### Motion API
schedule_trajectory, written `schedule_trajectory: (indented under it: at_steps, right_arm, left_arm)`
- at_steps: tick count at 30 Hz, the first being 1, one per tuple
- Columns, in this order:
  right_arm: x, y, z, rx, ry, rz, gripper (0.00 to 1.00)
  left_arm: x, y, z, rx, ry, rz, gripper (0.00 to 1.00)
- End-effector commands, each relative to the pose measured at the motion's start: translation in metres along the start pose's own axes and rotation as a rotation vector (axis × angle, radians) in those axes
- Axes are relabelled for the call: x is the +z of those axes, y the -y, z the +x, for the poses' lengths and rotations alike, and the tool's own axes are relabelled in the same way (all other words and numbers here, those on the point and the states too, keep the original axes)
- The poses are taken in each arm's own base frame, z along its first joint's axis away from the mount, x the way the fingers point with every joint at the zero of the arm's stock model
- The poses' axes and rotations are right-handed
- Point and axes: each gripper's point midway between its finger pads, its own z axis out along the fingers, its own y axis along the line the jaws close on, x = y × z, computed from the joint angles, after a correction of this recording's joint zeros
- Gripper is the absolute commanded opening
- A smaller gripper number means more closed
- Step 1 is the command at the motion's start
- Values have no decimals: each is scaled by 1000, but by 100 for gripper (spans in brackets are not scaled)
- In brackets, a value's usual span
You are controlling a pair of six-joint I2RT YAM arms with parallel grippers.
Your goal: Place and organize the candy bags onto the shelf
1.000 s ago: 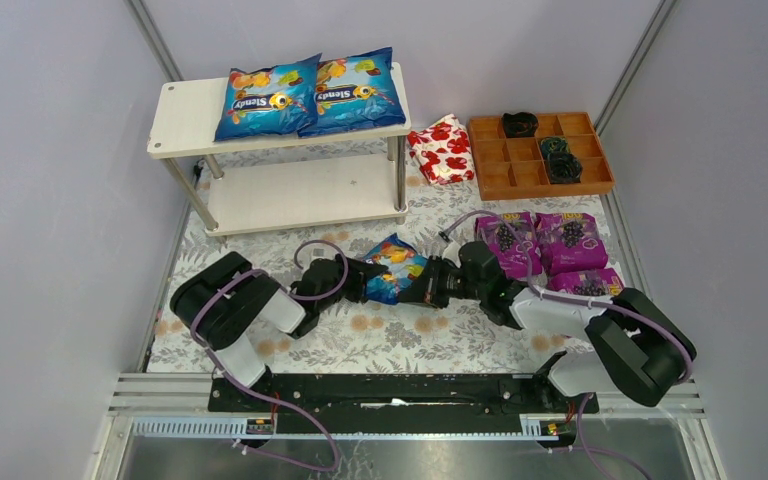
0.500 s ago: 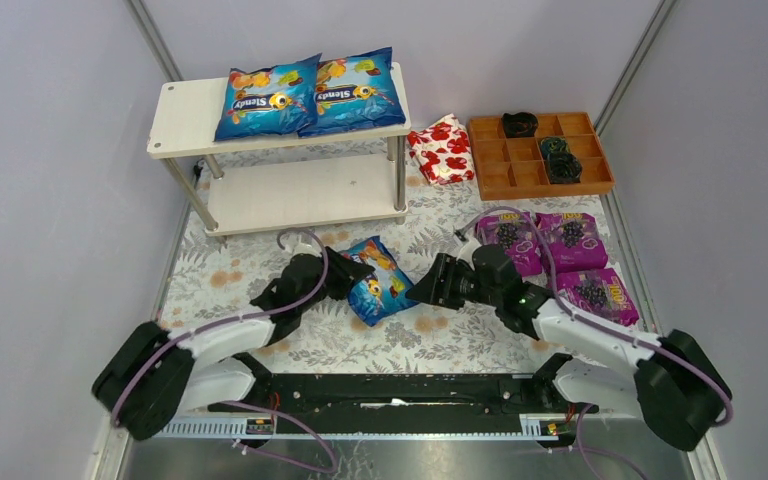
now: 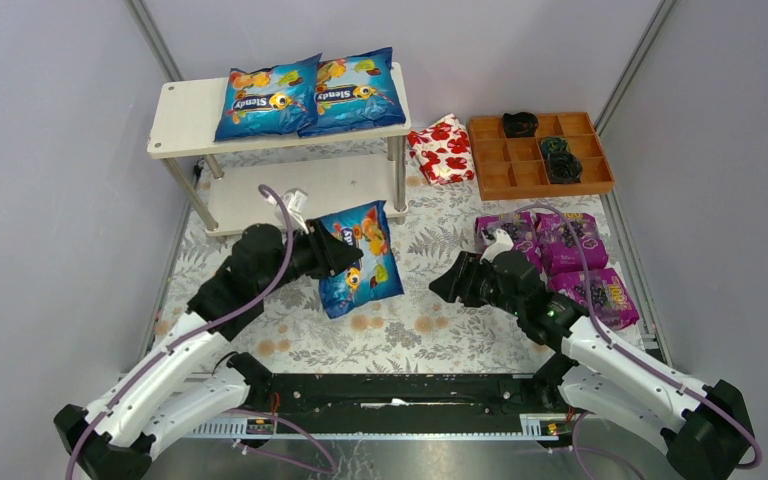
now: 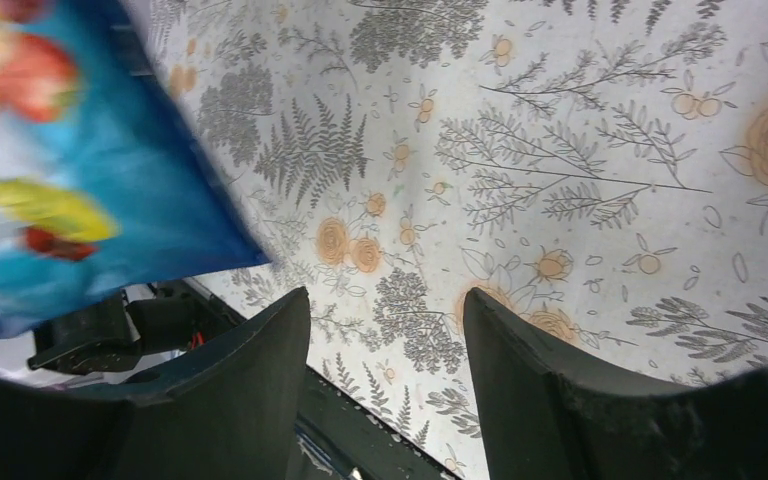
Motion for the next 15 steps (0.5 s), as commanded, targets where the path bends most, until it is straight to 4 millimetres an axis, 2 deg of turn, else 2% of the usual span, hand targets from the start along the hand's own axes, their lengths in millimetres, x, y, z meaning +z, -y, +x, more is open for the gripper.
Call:
schedule_trajectory:
  at_steps: [1,4,5,7,8,9,10,11,12,15]
  right_arm:
    - [-1,6,-8,-24,41,35,64]
    - [-1,6,-7,-30,36,39,63]
    - [-3,7,-8,-35,40,44,63]
    - [-7,10,-8,-45,46,59,63]
    - [-10,11,-7,-50,43,63,64]
    - [-12,14,-10,-52,58,76,64]
    - [-15,16,-11,-58,67,86,64]
    - [-19,17,-12,-61,77,92,64]
    - [-22,19,-14,-65,86,101,64]
    - [-34,25,-17,-76,114,132,64]
  left_arm:
    - [-38,100,-46,314,19,325,15]
    - [-50,129,-65,407,24,378,15]
    - [-52,136,-75,423,43,368,12]
    - [-51,150,-98,448,69,341,0]
    - [-41,154,-108,457,61,315,0]
    - [-42,160,-123,460,81,283,0]
    - [-35,169,-144,456,99,245,0]
    - [-24,166,-149,451,82,214,0]
    - [-28,182,-168,466,116,236,0]
    - [-32,209,-208,476,193,290,0]
